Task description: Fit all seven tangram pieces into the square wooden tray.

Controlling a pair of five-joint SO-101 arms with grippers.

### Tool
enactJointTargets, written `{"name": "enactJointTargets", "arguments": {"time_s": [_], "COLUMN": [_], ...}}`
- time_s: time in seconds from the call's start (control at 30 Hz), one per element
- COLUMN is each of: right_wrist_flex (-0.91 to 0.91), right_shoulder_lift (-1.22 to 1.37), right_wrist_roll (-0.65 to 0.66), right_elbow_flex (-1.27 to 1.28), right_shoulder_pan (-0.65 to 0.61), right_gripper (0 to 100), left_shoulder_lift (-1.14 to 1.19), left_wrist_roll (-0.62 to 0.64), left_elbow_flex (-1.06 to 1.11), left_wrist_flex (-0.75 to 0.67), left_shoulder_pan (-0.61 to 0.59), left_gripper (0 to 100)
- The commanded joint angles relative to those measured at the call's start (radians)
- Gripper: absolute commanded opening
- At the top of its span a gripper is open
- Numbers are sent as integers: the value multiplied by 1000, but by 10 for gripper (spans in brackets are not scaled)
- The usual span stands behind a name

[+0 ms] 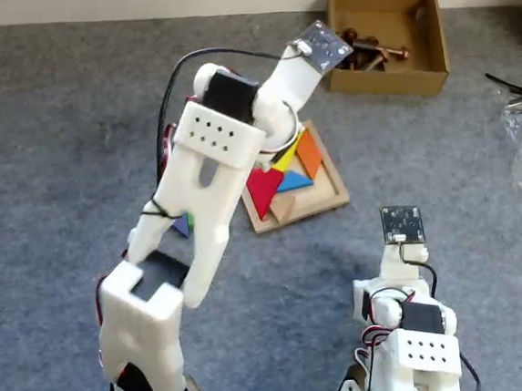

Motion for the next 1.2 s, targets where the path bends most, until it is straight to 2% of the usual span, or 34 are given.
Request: {"name": "enactJointTargets", "arguments": {"time_s": [0.0, 0.37, 0.7, 0.87, 1.17], "right_wrist_flex": [-27, -24, 67, 67, 105], "right_shoulder_lift": [-1, -1, -1, -1, -1], "right_wrist_roll": [-3, -3, -3, -3, -3], "right_elbow_flex": [21, 21, 12, 12, 5], "right_shoulder_pan": [33, 35, 35, 35, 35], "right_gripper": [5, 5, 5, 5, 5], "left_shoulder_lift": [-163, -501, -848, -1012, -1371], "left_wrist_roll": [8, 8, 8, 8, 8], "left_elbow_flex": [97, 486, 977, 1237, 1755], "left_wrist_flex": [9, 9, 6, -68, -313], "left_shoulder_pan": [-12, -18, -140, -193, -282], "left_gripper": [5, 5, 5, 5, 5]}}
